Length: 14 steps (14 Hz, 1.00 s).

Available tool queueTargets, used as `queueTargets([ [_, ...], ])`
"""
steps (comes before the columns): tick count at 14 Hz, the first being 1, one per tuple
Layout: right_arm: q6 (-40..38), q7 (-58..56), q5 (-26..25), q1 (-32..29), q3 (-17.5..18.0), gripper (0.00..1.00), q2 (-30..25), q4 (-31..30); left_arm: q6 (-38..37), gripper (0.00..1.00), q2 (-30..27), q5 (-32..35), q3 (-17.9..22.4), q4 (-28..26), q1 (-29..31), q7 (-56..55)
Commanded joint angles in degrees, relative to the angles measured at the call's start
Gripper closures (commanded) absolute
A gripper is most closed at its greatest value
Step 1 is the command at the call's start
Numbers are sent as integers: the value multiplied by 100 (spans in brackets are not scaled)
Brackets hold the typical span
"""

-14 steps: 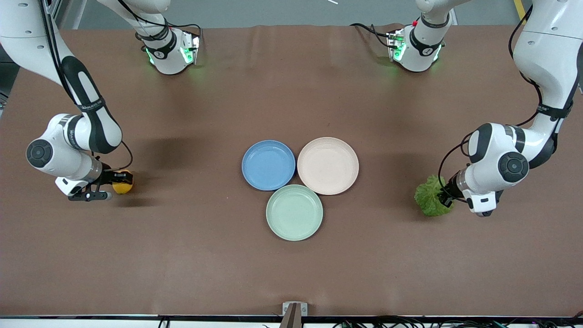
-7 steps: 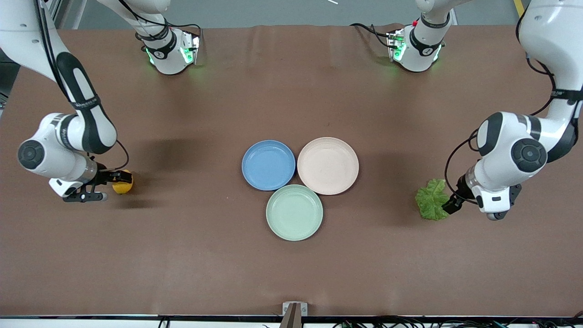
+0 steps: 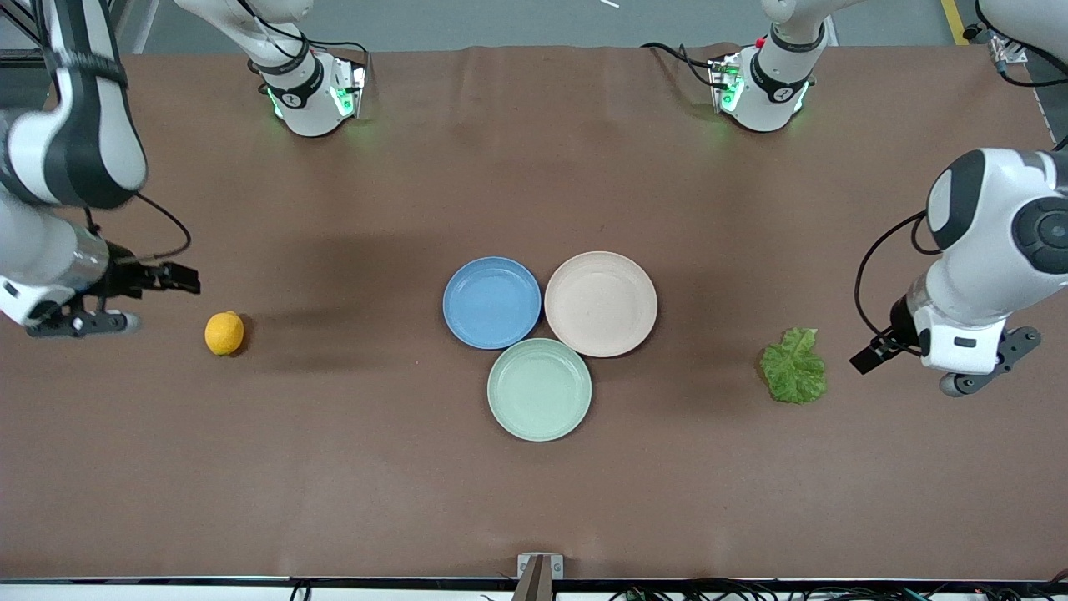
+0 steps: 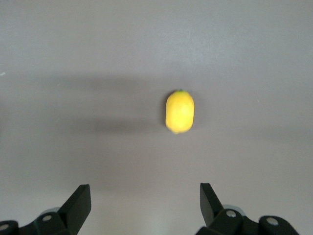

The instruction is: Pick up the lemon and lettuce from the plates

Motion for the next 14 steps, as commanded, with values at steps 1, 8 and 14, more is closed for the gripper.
queueTargets([
  [1,-843,81,9,-5,6,1,-49,754,-810,0,-91,-4,-34,548,22,667],
  [8,-1470,116,342,92,-2,1,-224,1592,-1947,0,-521,-57,-113,1253,22,1977],
  [14,-1478,890,475,496,33,1,-462,1513,-2150,0,-1057,-522,61,1227,-82,2638],
])
